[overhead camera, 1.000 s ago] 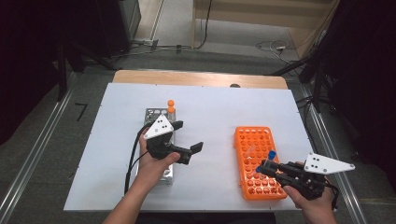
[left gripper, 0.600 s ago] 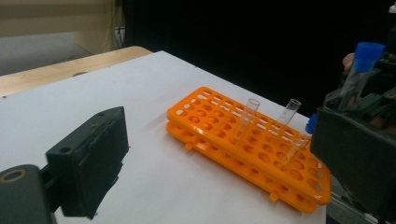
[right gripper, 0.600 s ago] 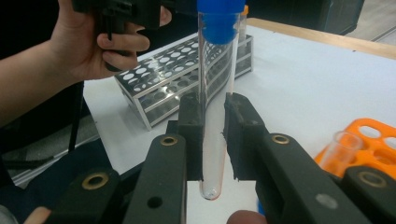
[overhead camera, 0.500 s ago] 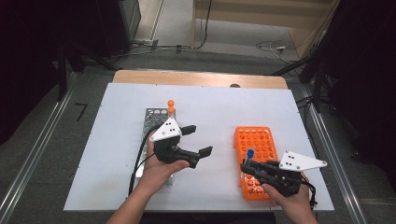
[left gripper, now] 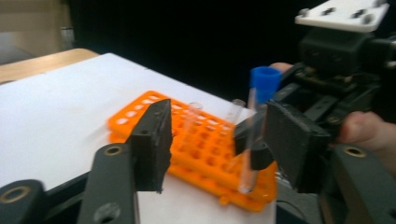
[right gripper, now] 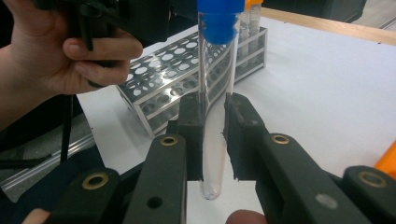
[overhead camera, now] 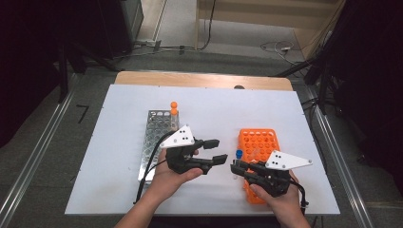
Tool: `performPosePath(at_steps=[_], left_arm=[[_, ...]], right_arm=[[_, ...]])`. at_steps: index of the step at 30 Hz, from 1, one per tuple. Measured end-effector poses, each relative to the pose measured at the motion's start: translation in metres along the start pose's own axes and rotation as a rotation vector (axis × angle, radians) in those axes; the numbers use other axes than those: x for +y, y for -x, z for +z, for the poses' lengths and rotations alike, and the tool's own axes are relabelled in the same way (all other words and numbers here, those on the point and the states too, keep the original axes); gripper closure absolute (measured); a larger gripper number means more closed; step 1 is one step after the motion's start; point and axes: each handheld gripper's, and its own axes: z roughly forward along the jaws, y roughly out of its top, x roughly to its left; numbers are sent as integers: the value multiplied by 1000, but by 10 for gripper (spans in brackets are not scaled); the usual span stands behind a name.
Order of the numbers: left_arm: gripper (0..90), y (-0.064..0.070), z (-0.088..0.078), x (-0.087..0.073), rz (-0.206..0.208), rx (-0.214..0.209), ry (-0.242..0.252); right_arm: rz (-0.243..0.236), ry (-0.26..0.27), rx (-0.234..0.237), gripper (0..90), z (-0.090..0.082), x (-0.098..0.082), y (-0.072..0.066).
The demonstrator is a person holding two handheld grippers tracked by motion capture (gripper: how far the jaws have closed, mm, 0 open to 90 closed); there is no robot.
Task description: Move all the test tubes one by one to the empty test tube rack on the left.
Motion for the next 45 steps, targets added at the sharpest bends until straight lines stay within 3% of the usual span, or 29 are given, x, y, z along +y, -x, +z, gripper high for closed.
performPosePath(at_steps=[6,14,24,29,37,42,45], left_arm=[[581,9,14,0,9,-54,-24],[749,12,27,-3,-6,-77,-56],[776,14,24,-1,22,-67,-59],[776,8,17,1,26,-35,-47],[777,-4,3,3,39,61,-44],[777,-15,-9,4,34,114,-35],[777,-22,-18,5,23,149,-24]], right_arm=[[-13,-4,10,750,7,2,-5],[-34,-6,25,750,10,1,-10],[-29,-8,62,719,8,0,-7],[-26,5,77,615,1,1,-3],[-39,38,71,314,-15,6,3],[-20,54,48,145,-23,7,8],[-2,68,49,93,-28,9,10]])
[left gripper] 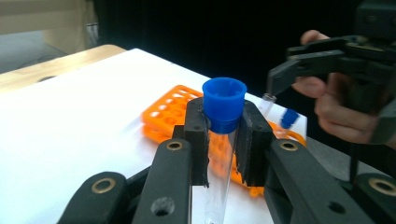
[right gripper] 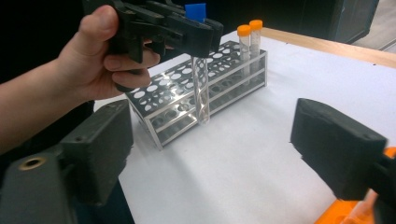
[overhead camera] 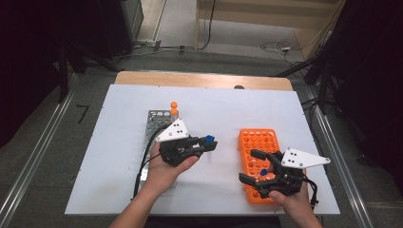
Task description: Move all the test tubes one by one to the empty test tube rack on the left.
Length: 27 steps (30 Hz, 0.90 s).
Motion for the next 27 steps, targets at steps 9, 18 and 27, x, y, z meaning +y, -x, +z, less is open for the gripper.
performPosePath(at_steps=[9,18,27], left_arm=[[777,-28,-24,-2,-15,131,20],[777,-51,-40,-5,-35,256,46],[777,-63,-38,-10,-4,364,51]], right_arm=[[7,-3,0,20,-10,3,4],[4,-11,-37,0,-22,2,11],[15,-11,-74,0,-33,-2,21]])
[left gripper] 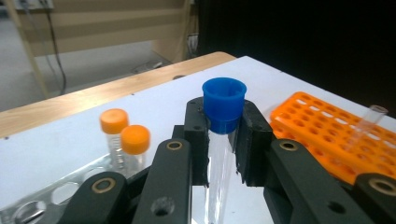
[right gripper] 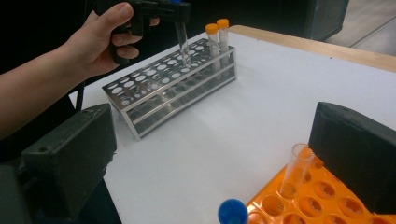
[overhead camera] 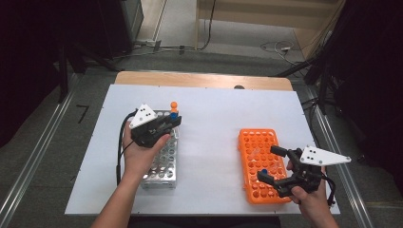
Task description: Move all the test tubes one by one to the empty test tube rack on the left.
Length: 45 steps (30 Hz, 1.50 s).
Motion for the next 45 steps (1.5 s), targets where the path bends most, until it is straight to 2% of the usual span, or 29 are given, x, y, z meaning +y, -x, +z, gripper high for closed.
performPosePath(at_steps=[8,14,16,19,23,28,32,39,45], left_arm=[[776,-10,3,-3,4,57,51],[776,-17,5,-7,-34,117,71],[776,-18,7,-9,-35,122,79],[776,-19,12,-10,-15,133,80],[777,-19,16,-11,-16,148,87],[776,-21,20,-13,-19,158,64],[776,-20,23,-15,-2,180,24],[774,-17,28,-18,-11,215,-67],[768,-18,28,-18,-23,210,-122]], right_arm=[[7,-1,-31,0,-8,-3,8],[17,3,-50,0,-11,-6,12],[23,2,-52,0,-12,-7,13],[23,-3,-59,0,-13,-8,14],[26,-5,-67,0,-15,-10,15],[33,-1,-76,0,-17,-12,17],[34,-7,-78,0,-17,-13,18],[38,-8,-83,0,-17,-14,19],[37,-11,-84,0,-16,-15,19]])
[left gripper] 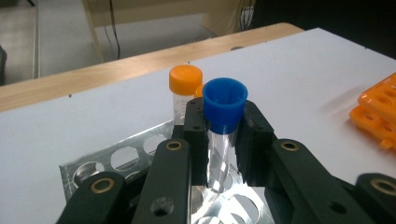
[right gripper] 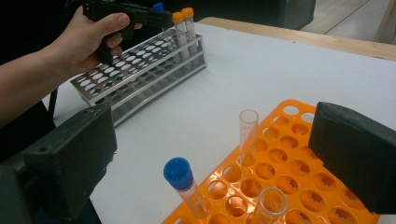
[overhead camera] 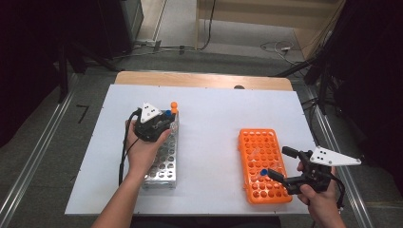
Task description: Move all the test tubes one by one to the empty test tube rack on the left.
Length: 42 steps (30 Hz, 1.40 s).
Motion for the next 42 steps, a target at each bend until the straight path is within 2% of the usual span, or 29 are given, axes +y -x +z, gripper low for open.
performPosePath(at_steps=[3,6,10,13,18,21,25,29,36,42], left_arm=[[754,0,1,0,-3,-3,-21],[675,1,2,1,-6,-27,-39],[598,1,2,1,-10,-25,-53],[500,0,-1,2,-19,-34,-36],[324,-1,-8,5,-40,-97,22],[236,0,-12,6,-51,-117,47],[114,3,-17,7,-59,-146,59],[33,7,-24,9,-71,-171,73],[0,10,-38,10,-77,-217,96],[0,20,-41,8,-58,-255,89]], right_arm=[[5,2,6,0,0,0,0],[3,1,14,9,0,0,0],[0,-2,16,14,1,0,0],[-4,1,15,19,0,0,1],[8,16,23,35,-3,-1,3],[9,15,32,40,-3,-1,3],[3,13,43,45,-3,-3,1],[-5,3,56,56,-1,-6,-2],[-15,-16,79,146,4,-13,-7],[-45,-64,86,217,13,-18,-13]])
